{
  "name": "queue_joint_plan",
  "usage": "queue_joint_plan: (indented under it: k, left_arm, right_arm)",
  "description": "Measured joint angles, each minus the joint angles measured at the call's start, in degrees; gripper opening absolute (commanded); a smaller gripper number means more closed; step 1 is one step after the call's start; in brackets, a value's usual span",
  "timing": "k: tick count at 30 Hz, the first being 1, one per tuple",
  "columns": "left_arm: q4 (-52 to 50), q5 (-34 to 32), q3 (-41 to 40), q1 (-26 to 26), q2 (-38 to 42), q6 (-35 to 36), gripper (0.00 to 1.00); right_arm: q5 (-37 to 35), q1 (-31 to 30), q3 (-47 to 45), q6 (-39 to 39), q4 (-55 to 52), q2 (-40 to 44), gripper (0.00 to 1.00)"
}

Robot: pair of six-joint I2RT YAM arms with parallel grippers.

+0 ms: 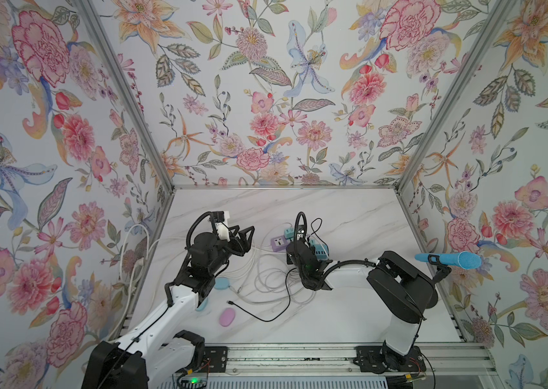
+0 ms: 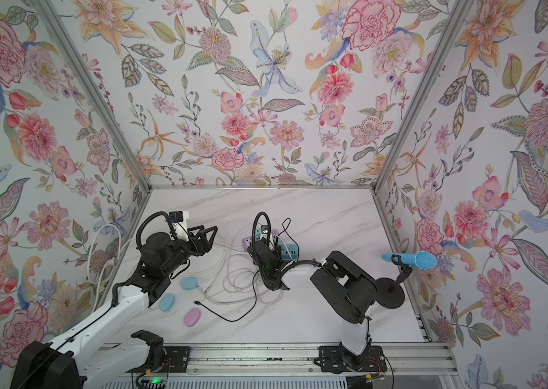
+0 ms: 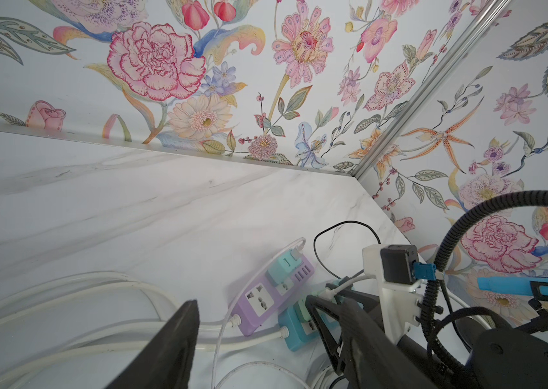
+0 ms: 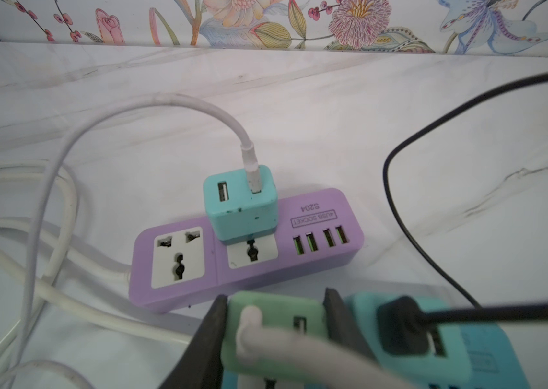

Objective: Charge the bluetooth headset
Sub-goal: Insert the plug into the socket.

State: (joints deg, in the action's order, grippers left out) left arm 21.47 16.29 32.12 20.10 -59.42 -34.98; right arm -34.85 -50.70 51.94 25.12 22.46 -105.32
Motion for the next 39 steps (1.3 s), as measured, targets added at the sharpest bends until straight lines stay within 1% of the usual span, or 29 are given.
queue_joint_plan:
  k: [1, 2, 3, 5, 10, 13, 16, 18, 20, 23, 26, 29, 32, 36, 39]
  left_arm:
    - [0.2, 0.0, 0.0, 0.0, 0.0, 0.0, 0.74]
    - [0.4, 0.0, 0.0, 0.0, -0.1, 0.0, 0.81]
    - [0.6, 0.0, 0.0, 0.0, -0.2, 0.2, 1.00]
    - [0.7, 0.2, 0.0, 0.0, -0.4, -0.2, 1.00]
    - [-0.7, 0.0, 1.6, -0.1, -1.6, -0.3, 1.00]
    - [-3.0, 0.0, 4.7, -1.0, -2.6, -0.6, 1.00]
    - [-5.7, 0.2, 8.4, -3.1, -3.6, -0.6, 1.00]
    - [-7.0, 0.2, 10.3, -4.5, -3.8, -0.5, 0.97]
    - [-7.8, 0.2, 10.9, -5.5, -3.4, 0.1, 0.96]
    - [-10.4, -0.2, 11.0, -6.4, -1.9, 1.4, 0.97]
    - [-13.6, -1.3, 11.0, -7.3, 0.5, 2.7, 0.97]
    - [-17.0, -3.0, 11.1, -8.5, 2.5, 3.3, 0.97]
    - [-20.6, -3.8, 11.8, -9.6, 2.8, 3.5, 0.96]
    - [-24.4, -4.4, 12.0, -10.3, 2.8, 3.2, 0.93]
    - [-26.5, -4.6, 12.0, -10.4, 2.9, 2.6, 0.92]
  right_arm:
    - [0.7, 0.1, -0.1, 0.1, -1.6, 0.2, 0.49]
    - [1.4, 0.1, -0.3, 0.3, -3.3, 0.2, 0.52]
    - [2.1, 0.1, -0.5, 0.4, -5.4, 0.2, 0.54]
    - [3.1, 0.1, -0.6, 0.5, -7.8, 0.2, 0.57]
    - [5.6, 0.6, -0.5, 0.7, -13.1, 3.7, 0.58]
    - [8.1, 1.2, -0.5, 1.1, -15.8, 8.3, 0.58]
    - [11.9, 1.4, -0.5, 1.5, -17.9, 13.8, 0.58]
    - [14.4, 1.2, -0.5, 1.5, -19.6, 18.0, 0.59]
    - [16.9, 0.7, -0.5, 0.7, -21.1, 22.1, 0.61]
    - [21.1, 0.1, -0.5, -1.6, -23.0, 27.3, 0.62]
    - [25.7, -0.1, 0.3, -4.5, -25.0, 29.8, 0.61]
    - [30.0, -1.0, 3.0, -7.9, -27.6, 29.0, 0.60]
    - [34.2, -3.1, 5.9, -10.8, -29.2, 26.1, 0.60]
    - [39.8, -4.7, 9.4, -13.1, -30.3, 19.9, 0.57]
    - [44.2, -5.4, 12.5, -13.9, -30.9, 14.3, 0.57]
